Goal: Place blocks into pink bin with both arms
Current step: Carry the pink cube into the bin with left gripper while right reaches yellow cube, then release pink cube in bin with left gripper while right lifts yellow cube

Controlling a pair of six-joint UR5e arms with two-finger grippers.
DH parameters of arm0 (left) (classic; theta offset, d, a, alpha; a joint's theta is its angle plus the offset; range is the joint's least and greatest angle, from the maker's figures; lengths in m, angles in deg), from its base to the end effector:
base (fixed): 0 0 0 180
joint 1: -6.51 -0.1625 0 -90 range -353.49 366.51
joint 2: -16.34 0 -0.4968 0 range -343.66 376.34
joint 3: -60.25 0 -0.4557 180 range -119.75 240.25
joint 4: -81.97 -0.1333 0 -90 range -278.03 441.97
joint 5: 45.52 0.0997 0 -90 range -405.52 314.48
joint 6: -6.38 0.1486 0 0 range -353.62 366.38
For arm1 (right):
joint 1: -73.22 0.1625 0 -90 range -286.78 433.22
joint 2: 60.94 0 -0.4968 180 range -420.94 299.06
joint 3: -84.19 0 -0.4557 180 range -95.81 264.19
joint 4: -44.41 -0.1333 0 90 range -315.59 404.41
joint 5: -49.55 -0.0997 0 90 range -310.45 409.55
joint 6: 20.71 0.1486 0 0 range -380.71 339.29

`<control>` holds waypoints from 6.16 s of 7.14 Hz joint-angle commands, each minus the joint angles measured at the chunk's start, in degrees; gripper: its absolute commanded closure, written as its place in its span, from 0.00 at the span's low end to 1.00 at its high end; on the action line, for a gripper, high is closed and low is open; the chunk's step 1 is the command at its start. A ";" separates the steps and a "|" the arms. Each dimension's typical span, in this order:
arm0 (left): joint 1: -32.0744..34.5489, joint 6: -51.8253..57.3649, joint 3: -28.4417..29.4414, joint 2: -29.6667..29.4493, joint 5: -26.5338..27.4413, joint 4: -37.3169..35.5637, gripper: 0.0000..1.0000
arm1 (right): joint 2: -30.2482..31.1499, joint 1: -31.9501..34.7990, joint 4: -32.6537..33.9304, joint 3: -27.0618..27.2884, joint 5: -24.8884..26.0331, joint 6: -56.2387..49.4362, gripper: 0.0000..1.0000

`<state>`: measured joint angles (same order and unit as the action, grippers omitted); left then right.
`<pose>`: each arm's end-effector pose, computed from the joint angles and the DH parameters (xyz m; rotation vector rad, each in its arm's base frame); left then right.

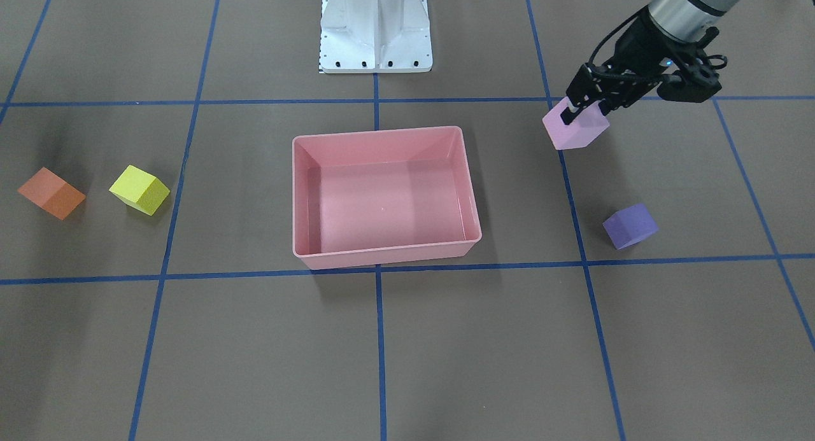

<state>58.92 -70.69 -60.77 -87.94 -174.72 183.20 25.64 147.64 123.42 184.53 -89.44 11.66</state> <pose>0.3312 -0.4948 0.3004 -0.0167 1.1332 -0.2769 -0.1417 -0.5871 0.5968 0.0283 -0.9323 0.0869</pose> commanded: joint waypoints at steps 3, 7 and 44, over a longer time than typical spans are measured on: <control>-5.02 -10.11 3.85 -12.87 4.19 -4.29 1.00 | 0.34 -15.23 -14.13 0.11 8.16 27.26 0.00; -11.89 -15.75 7.55 -18.94 12.21 -4.47 1.00 | 0.69 -20.97 -13.79 0.20 10.40 34.43 0.00; 4.33 27.34 14.41 -9.05 17.15 -14.49 0.00 | -31.81 -31.15 -1.13 0.73 12.21 43.83 1.00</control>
<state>59.47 -50.45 -46.44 -101.34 -157.45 168.88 -3.87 119.58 122.46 186.32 -81.36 54.44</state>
